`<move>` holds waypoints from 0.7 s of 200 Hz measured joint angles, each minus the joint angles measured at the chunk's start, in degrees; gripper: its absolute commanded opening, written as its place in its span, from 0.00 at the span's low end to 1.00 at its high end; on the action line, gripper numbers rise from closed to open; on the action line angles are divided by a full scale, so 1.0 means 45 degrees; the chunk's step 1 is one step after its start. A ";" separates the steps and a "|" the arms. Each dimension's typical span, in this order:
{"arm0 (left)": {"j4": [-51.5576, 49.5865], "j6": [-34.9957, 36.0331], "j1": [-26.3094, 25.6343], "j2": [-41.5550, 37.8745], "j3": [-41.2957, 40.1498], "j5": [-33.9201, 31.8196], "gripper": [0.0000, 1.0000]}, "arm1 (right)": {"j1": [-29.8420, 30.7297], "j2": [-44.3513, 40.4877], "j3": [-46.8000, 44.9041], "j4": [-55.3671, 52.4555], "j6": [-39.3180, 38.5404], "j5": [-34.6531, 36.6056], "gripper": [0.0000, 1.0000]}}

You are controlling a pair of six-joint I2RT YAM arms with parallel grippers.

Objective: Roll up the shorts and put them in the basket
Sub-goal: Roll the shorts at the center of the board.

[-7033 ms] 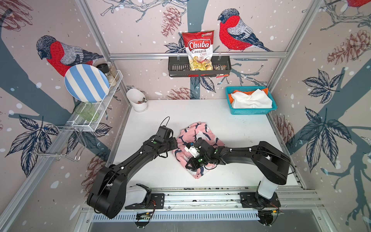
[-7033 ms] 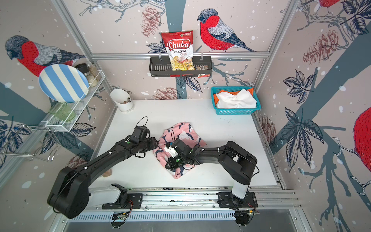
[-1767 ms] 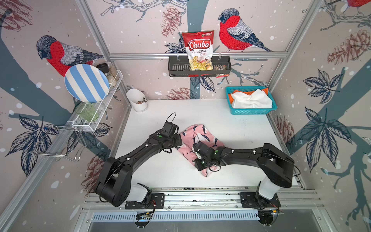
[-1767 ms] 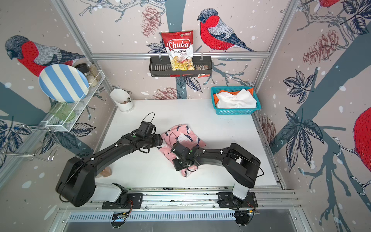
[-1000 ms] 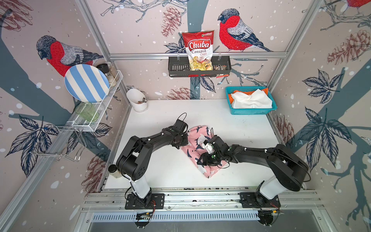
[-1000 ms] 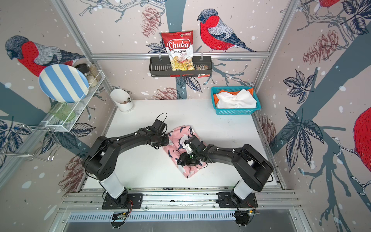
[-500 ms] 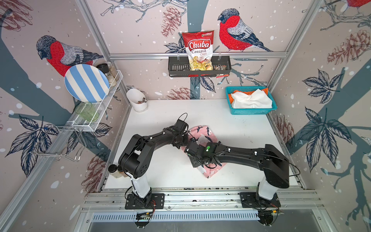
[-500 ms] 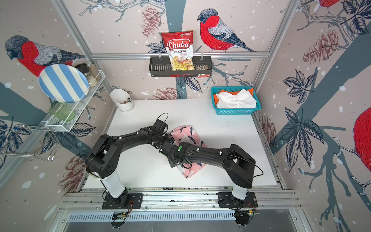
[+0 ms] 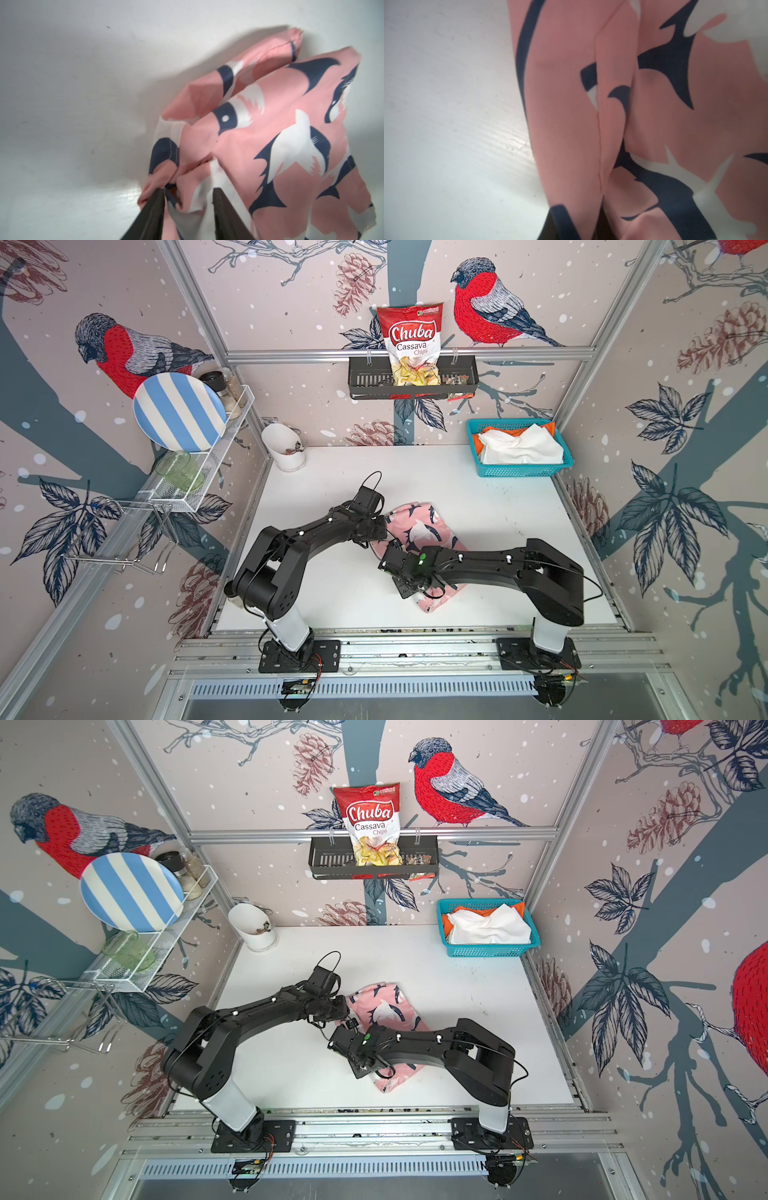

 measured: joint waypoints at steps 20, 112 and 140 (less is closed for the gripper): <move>-0.0107 -0.0044 0.0024 -0.0695 -0.0121 -0.0141 0.55 | -0.1005 -0.0981 -0.1569 0.1778 0.0063 -0.2157 0.11; -0.0359 -0.0379 -0.1185 0.0005 0.0976 -0.0291 0.54 | -0.5357 -0.2016 -0.6887 0.9462 0.2016 -1.0239 0.14; -0.0350 -0.0306 -0.1190 0.1059 0.1622 -0.0325 0.39 | -0.5663 -0.2021 -0.6931 0.9364 0.1943 -1.0394 0.24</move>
